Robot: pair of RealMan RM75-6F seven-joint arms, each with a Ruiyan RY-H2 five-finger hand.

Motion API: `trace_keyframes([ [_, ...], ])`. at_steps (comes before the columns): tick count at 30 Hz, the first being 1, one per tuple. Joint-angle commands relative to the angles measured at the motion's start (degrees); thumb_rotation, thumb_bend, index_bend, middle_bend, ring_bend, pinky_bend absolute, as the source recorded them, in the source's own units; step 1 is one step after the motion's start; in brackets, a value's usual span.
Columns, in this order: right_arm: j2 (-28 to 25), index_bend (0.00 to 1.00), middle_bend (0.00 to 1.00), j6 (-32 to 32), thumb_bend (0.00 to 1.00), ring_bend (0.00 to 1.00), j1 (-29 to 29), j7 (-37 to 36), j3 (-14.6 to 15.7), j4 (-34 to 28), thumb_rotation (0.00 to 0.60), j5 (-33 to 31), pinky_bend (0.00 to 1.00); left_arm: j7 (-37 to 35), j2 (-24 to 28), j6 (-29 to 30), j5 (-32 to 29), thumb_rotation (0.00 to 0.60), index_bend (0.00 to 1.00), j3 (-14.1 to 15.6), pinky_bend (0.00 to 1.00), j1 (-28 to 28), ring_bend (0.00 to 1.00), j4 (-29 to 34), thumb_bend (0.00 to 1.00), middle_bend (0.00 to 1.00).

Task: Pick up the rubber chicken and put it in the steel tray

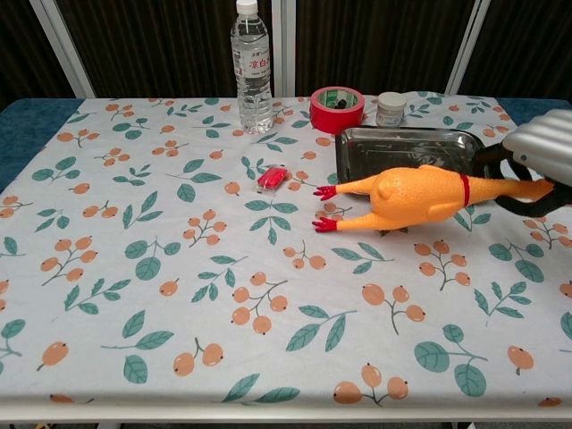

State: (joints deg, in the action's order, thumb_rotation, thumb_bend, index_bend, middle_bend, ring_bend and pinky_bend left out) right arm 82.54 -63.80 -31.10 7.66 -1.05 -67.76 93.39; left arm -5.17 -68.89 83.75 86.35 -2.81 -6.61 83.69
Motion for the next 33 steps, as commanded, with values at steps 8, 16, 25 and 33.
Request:
trace_keyframes([
  [8, -14.8, 0.94, 0.75, 0.7, 0.39, 0.72, -8.2, 1.0, -3.5, -17.1, 0.6, 6.3, 0.98, -19.6, 5.4, -4.8, 7.6, 0.6, 0.25, -4.5, 0.25, -11.3, 0.17, 6.1, 0.03, 0.25],
  [16, -19.1, 0.95, 0.75, 10.9, 0.38, 0.72, -17.8, 7.9, -8.4, -24.7, 0.6, 6.3, 0.98, -31.3, 11.4, -21.5, 5.3, 0.6, 0.18, -7.0, 0.25, -23.0, 0.17, 10.0, 0.03, 0.19],
  [25, -16.4, 0.95, 0.75, 17.9, 0.38, 0.72, -24.6, 19.6, -12.7, -27.3, 0.6, 3.0, 0.98, -42.7, 18.3, -37.2, 4.0, 0.6, 0.16, -6.2, 0.25, -32.3, 0.16, 14.6, 0.03, 0.17],
  [33, -11.5, 0.95, 0.75, 16.5, 0.38, 0.72, -27.8, 23.1, -15.2, -25.0, 0.6, 1.2, 0.98, -61.7, 19.9, -46.4, 4.8, 0.6, 0.16, -5.0, 0.25, -38.6, 0.16, 15.9, 0.03, 0.17],
])
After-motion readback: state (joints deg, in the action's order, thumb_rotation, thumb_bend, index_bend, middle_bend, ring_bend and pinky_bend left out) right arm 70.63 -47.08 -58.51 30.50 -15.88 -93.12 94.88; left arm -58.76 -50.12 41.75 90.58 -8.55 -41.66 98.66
